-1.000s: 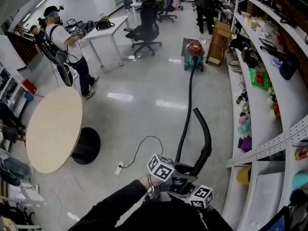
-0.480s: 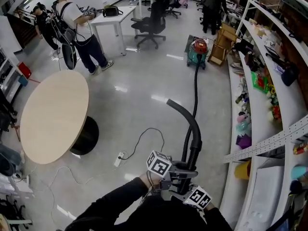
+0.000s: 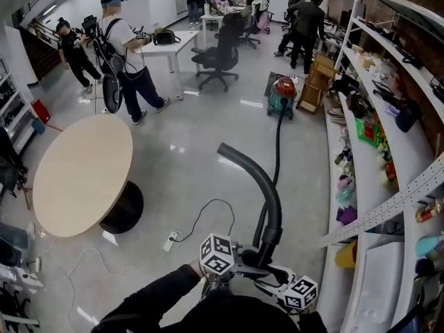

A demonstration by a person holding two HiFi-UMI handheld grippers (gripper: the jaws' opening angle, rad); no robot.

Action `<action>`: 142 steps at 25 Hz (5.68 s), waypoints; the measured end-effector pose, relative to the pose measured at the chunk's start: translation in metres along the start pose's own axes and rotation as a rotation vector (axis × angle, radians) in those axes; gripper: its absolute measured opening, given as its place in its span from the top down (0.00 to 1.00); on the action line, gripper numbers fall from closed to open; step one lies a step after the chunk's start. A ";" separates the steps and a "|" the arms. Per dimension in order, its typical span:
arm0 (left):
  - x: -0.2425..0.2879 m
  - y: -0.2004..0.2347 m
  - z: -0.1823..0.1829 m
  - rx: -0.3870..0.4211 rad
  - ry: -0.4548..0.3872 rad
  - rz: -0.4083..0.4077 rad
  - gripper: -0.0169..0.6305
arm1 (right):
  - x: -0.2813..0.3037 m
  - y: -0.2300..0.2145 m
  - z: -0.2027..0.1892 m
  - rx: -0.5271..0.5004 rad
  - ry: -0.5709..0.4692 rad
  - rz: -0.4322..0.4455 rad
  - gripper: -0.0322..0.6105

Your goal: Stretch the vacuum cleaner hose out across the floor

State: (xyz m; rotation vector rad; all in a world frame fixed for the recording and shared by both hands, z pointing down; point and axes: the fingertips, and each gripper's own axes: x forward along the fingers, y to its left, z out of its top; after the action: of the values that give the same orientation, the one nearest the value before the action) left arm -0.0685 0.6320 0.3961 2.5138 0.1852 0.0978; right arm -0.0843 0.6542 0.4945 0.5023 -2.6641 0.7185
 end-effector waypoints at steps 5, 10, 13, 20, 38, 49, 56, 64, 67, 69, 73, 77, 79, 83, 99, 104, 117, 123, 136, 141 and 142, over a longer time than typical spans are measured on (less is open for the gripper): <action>0.056 -0.020 -0.047 -0.049 0.081 0.012 0.69 | -0.094 0.003 -0.019 0.122 -0.145 0.041 0.50; 0.131 -0.056 -0.128 0.033 0.437 -0.020 0.69 | -0.211 -0.029 0.004 0.307 -0.480 -0.008 0.50; 0.170 -0.081 -0.172 0.048 0.582 -0.072 0.69 | -0.235 -0.019 0.013 0.350 -0.534 0.104 0.43; 0.213 -0.092 -0.213 0.037 0.660 -0.045 0.69 | -0.172 0.058 -0.023 0.112 -0.230 0.254 0.36; 0.013 -0.111 -0.239 0.099 0.084 0.517 0.54 | -0.049 0.190 -0.025 -0.005 -0.328 0.042 0.60; -0.083 -0.181 -0.176 -0.266 -0.355 0.316 0.53 | -0.078 0.209 -0.056 -0.029 -0.304 -0.148 0.60; 0.027 -0.230 -0.082 -0.019 -0.387 0.395 0.41 | -0.098 0.200 -0.115 -0.116 -0.195 -0.183 0.60; 0.124 -0.248 -0.109 -0.121 -0.369 0.508 0.76 | -0.141 0.189 -0.199 -0.155 -0.117 -0.200 0.60; 0.164 -0.262 -0.142 -0.056 -0.271 0.549 0.76 | -0.157 0.178 -0.233 -0.121 -0.061 -0.216 0.57; 0.176 -0.260 -0.161 0.006 -0.208 0.610 0.77 | -0.166 0.175 -0.263 -0.126 0.015 -0.221 0.50; 0.194 -0.254 -0.212 0.075 -0.024 0.662 0.77 | -0.215 0.179 -0.311 -0.033 0.069 -0.212 0.49; 0.212 -0.253 -0.268 0.131 0.171 0.614 0.77 | -0.273 0.185 -0.296 0.113 -0.063 -0.247 0.49; 0.220 -0.251 -0.294 0.165 0.266 0.568 0.77 | -0.288 0.193 -0.273 0.149 -0.131 -0.249 0.49; 0.234 -0.252 -0.356 0.200 0.471 0.413 0.77 | -0.286 0.215 -0.239 0.201 -0.217 -0.211 0.49; 0.154 -0.321 -0.495 0.031 1.066 -0.374 0.77 | -0.170 0.322 -0.287 0.358 0.015 -0.104 0.53; 0.133 -0.341 -0.512 0.024 1.178 -0.519 0.76 | -0.147 0.329 -0.303 0.456 0.020 -0.098 0.53; 0.168 -0.324 -0.533 0.011 1.046 -0.352 0.76 | -0.137 0.333 -0.338 0.388 0.072 -0.063 0.71; 0.202 -0.257 -0.534 -0.125 0.725 0.139 0.59 | -0.160 0.292 -0.368 0.285 0.179 -0.137 0.71; 0.150 -0.225 -0.549 -0.444 0.589 0.491 0.53 | -0.208 0.196 -0.615 0.382 0.518 -0.252 0.71; 0.185 -0.243 -0.573 -0.494 0.605 0.426 0.53 | -0.176 0.197 -0.678 0.459 0.574 -0.180 0.71; 0.191 -0.247 -0.579 -0.505 0.615 0.412 0.53 | -0.169 0.201 -0.688 0.479 0.580 -0.176 0.71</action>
State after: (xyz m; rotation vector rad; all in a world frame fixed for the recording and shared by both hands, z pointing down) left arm 0.0274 1.1922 0.7267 1.9146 -0.1092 0.9600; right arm 0.1357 1.2244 0.9045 0.5348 -1.8862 1.2345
